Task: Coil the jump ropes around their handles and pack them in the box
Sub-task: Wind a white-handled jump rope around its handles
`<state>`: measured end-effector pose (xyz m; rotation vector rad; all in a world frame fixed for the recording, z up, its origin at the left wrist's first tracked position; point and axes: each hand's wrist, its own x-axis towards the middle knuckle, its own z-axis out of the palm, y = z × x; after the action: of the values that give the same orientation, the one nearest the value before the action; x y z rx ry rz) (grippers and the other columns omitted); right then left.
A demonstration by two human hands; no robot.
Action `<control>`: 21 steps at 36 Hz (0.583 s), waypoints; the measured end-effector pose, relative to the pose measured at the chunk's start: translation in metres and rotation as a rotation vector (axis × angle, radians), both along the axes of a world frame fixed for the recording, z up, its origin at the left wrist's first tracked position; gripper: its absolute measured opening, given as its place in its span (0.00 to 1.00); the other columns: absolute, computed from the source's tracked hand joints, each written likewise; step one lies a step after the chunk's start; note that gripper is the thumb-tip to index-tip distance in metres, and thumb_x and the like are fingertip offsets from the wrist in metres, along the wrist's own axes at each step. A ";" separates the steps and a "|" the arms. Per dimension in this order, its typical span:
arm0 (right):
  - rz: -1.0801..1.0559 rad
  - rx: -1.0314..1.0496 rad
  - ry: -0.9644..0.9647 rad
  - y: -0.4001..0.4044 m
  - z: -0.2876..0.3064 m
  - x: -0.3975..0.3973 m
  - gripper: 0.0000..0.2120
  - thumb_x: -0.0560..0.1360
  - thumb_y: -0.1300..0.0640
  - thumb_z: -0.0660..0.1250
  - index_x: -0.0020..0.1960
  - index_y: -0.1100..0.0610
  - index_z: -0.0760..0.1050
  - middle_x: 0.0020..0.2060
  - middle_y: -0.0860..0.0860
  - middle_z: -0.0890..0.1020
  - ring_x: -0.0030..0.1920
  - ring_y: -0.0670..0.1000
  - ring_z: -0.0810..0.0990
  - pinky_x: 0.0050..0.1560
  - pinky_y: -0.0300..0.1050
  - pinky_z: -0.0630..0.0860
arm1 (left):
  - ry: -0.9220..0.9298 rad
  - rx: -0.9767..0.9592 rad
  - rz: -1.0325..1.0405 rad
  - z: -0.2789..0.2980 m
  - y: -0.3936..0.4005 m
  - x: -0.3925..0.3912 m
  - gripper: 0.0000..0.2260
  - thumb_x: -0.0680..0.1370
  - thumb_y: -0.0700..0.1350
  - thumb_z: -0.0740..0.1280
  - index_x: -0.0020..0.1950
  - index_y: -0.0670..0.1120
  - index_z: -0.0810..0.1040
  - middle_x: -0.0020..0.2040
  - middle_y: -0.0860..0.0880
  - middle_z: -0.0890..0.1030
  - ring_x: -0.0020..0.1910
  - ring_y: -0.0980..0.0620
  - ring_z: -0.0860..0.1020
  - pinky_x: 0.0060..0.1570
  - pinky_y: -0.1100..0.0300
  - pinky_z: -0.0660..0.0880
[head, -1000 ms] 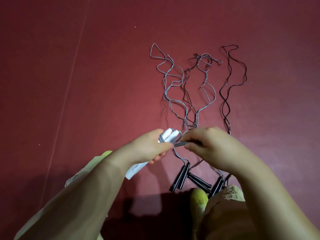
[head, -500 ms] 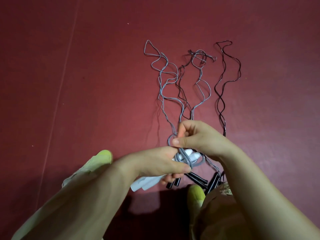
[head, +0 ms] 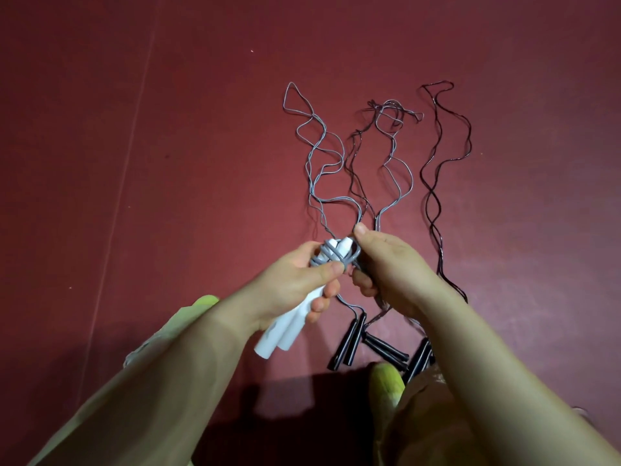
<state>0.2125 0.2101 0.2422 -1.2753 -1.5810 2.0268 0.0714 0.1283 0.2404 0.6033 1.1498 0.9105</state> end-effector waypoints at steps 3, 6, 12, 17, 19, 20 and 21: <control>0.034 0.107 -0.059 0.000 0.005 -0.001 0.25 0.81 0.40 0.52 0.38 0.54 0.76 0.25 0.53 0.70 0.25 0.50 0.62 0.26 0.38 0.56 | -0.014 0.011 0.069 0.000 0.002 0.000 0.06 0.81 0.40 0.60 0.57 0.46 0.67 0.29 0.51 0.74 0.23 0.54 0.68 0.23 0.63 0.66; 0.083 0.205 -0.008 -0.004 0.007 -0.002 0.19 0.83 0.48 0.54 0.41 0.54 0.75 0.24 0.45 0.73 0.23 0.44 0.64 0.23 0.32 0.60 | 0.057 0.029 0.107 -0.002 0.003 -0.001 0.06 0.81 0.40 0.61 0.56 0.46 0.67 0.29 0.50 0.75 0.23 0.54 0.69 0.24 0.62 0.66; 0.085 0.381 -0.040 -0.006 -0.006 -0.005 0.13 0.82 0.54 0.60 0.42 0.57 0.76 0.23 0.39 0.73 0.25 0.39 0.69 0.30 0.30 0.63 | 0.196 0.041 0.084 -0.006 0.005 -0.001 0.11 0.78 0.38 0.65 0.57 0.47 0.69 0.32 0.48 0.75 0.25 0.53 0.70 0.27 0.60 0.67; -0.068 0.484 -0.112 -0.001 -0.011 -0.001 0.22 0.74 0.43 0.60 0.36 0.63 0.72 0.25 0.43 0.70 0.27 0.43 0.66 0.31 0.43 0.64 | -0.089 -0.093 -0.042 0.003 -0.002 -0.008 0.19 0.71 0.39 0.70 0.60 0.45 0.70 0.36 0.45 0.81 0.29 0.50 0.78 0.28 0.61 0.75; -0.174 0.453 -0.098 0.006 -0.012 0.003 0.25 0.74 0.43 0.60 0.37 0.66 0.69 0.24 0.44 0.65 0.26 0.44 0.61 0.29 0.41 0.59 | -0.148 -0.146 -0.122 0.003 -0.006 -0.005 0.15 0.68 0.43 0.68 0.53 0.43 0.73 0.34 0.45 0.80 0.28 0.50 0.78 0.29 0.60 0.76; -0.215 0.424 -0.095 0.008 -0.012 0.005 0.25 0.75 0.43 0.61 0.36 0.66 0.68 0.24 0.45 0.64 0.25 0.45 0.60 0.28 0.40 0.57 | -0.148 -0.154 -0.151 0.003 -0.008 -0.003 0.14 0.68 0.45 0.67 0.51 0.43 0.74 0.33 0.47 0.79 0.27 0.51 0.76 0.28 0.61 0.75; -0.242 0.388 -0.092 0.010 -0.012 0.007 0.24 0.77 0.44 0.62 0.35 0.64 0.68 0.24 0.46 0.64 0.25 0.45 0.59 0.26 0.39 0.57 | -0.137 -0.154 -0.158 0.002 -0.007 -0.002 0.12 0.69 0.47 0.67 0.50 0.43 0.75 0.31 0.48 0.77 0.26 0.53 0.73 0.27 0.62 0.73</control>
<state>0.2190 0.2198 0.2297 -1.3423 -1.6631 1.4497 0.0697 0.1210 0.2424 0.4908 1.0234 0.7103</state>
